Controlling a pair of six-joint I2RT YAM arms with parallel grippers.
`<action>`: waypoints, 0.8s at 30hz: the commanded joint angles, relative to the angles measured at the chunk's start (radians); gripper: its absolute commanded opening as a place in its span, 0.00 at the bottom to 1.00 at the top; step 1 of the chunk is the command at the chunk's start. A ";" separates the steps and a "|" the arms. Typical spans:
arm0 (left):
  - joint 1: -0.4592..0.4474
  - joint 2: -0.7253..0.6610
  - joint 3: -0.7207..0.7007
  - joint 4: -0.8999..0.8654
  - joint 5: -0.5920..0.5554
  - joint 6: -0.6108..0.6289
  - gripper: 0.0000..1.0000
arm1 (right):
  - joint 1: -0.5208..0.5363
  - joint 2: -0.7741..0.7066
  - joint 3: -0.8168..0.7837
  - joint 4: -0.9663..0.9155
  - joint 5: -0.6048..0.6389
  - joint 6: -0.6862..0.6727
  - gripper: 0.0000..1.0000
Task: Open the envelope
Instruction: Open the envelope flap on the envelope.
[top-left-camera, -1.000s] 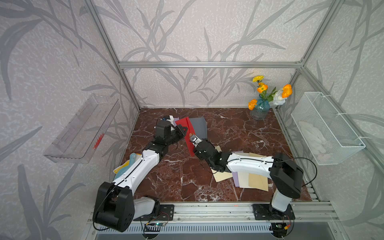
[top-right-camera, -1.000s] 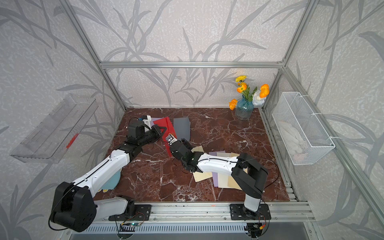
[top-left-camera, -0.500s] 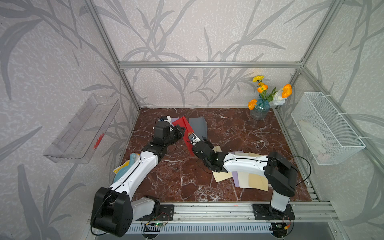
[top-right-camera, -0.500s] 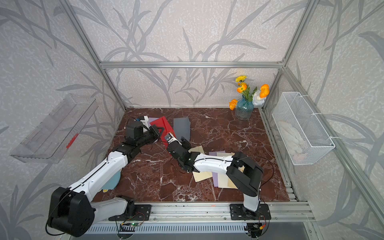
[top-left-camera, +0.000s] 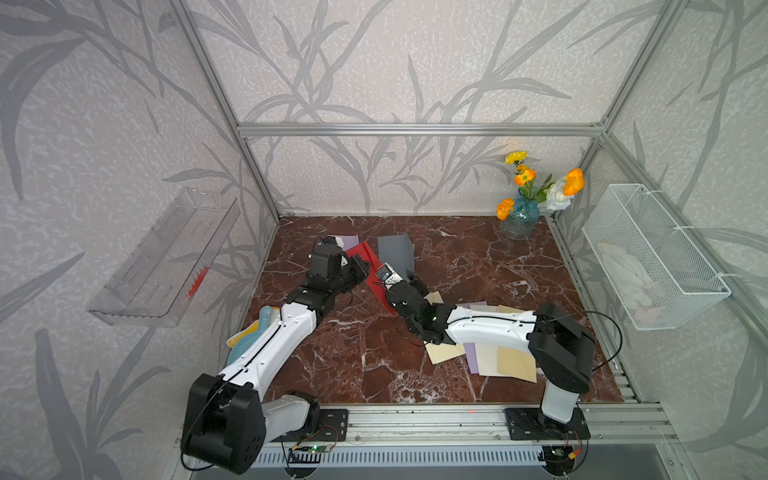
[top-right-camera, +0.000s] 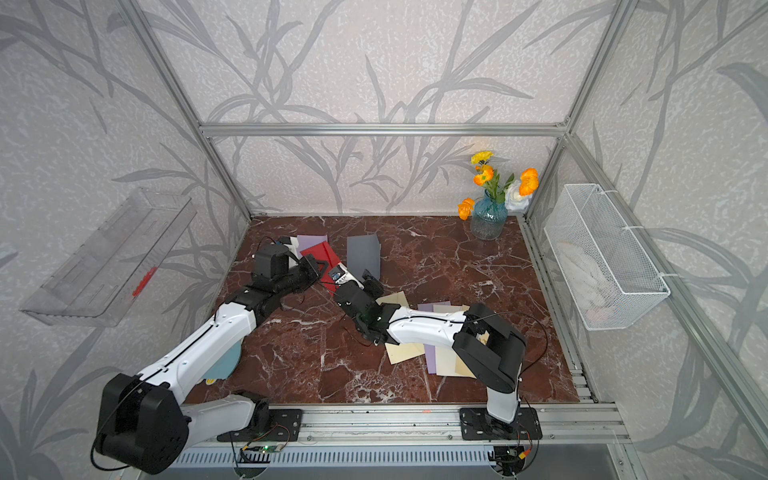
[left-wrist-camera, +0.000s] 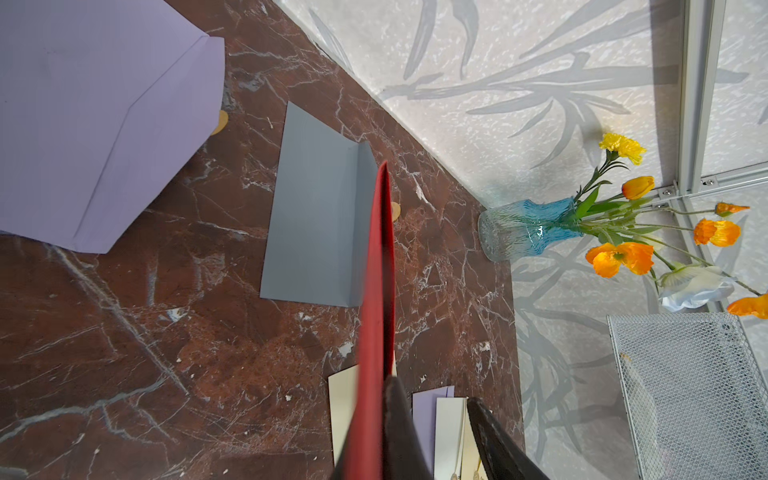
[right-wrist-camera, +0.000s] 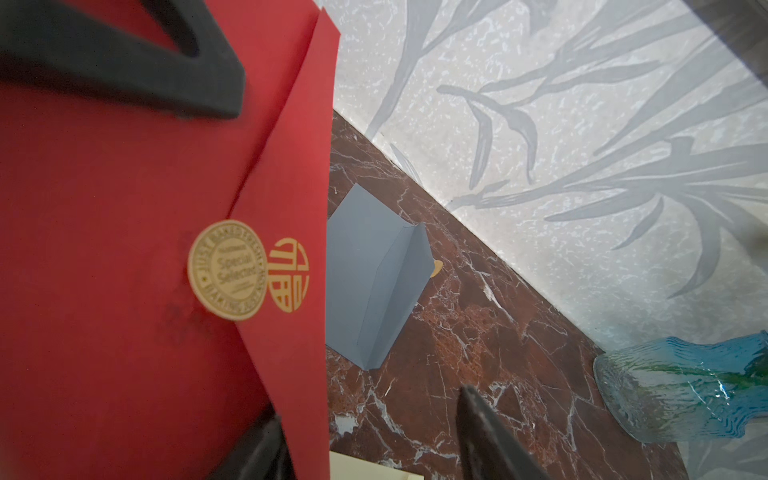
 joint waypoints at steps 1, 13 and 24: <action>-0.008 0.003 0.028 -0.013 0.026 0.024 0.00 | -0.002 0.012 0.034 0.042 0.020 -0.016 0.62; -0.013 0.007 0.014 0.007 0.051 0.027 0.00 | -0.003 0.044 0.060 0.068 0.019 -0.050 0.66; -0.013 -0.021 -0.010 -0.009 0.062 0.056 0.00 | -0.060 0.016 0.041 0.031 0.013 -0.005 0.69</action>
